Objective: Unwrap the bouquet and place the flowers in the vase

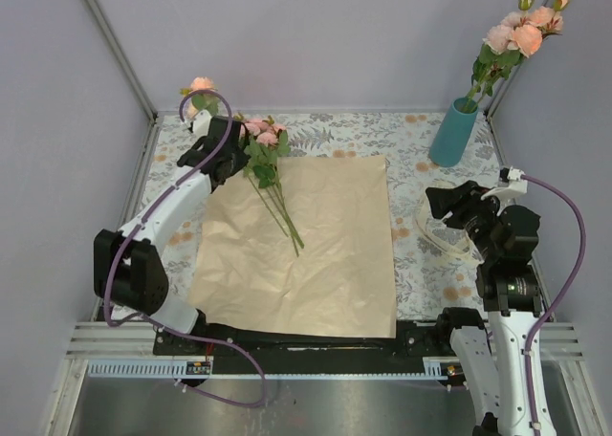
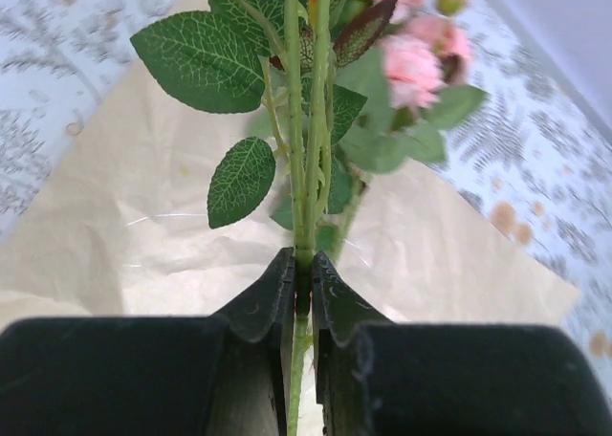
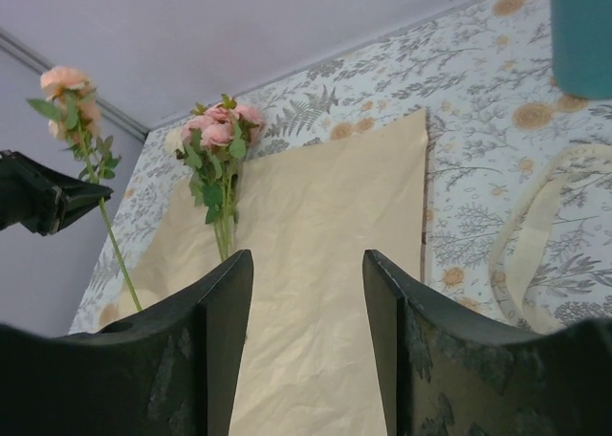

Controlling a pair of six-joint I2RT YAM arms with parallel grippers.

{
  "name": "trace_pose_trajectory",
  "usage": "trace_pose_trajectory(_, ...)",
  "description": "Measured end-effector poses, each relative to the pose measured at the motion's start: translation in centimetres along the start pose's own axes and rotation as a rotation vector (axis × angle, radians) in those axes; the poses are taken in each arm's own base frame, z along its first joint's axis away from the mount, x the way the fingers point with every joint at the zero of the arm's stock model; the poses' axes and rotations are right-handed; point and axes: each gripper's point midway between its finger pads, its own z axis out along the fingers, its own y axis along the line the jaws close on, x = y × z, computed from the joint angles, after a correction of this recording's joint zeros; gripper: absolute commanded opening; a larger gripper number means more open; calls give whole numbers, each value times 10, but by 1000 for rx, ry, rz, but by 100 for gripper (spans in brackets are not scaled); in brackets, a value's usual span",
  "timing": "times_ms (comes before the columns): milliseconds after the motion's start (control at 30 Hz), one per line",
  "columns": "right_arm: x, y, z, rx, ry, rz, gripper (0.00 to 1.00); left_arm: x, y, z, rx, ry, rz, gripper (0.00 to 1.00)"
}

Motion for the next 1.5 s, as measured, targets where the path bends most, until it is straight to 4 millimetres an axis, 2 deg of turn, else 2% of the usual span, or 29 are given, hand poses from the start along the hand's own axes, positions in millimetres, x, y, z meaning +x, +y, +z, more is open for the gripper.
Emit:
trace_pose_trajectory(133,7,8,3,-43,44,40,61,-10,-33,-35,211,15,90,0)
trace_pose_trajectory(267,10,23,10,-122,81,105,61,1,-69,-84,483,89,206,0)
trace_pose_trajectory(333,8,32,12,-175,78,136,61,13,-85,-111,629,146,272,0)
trace_pose_trajectory(433,6,46,13,-253,70,183,64,37,-98,-142,794,233,369,0)
trace_pose_trajectory(567,7,71,13,-365,65,200,68,79,-94,-170,941,342,486,0)
trace_pose_trajectory(700,6,88,21,-445,61,215,69,118,-83,-190,1048,468,556,0)
trace_pose_trajectory(833,20,108,35,-509,111,243,70,130,-84,-203,1111,509,589,0)
trace_pose_trajectory(1000,60,139,48,-562,233,267,69,134,-87,-214,1160,530,595,0)
trace_pose_trajectory(1100,74,157,56,-580,281,268,68,135,-88,-217,1172,540,594,0)
trace_pose_trajectory(1500,87,199,82,-622,318,268,63,131,-88,-231,1218,525,588,0)
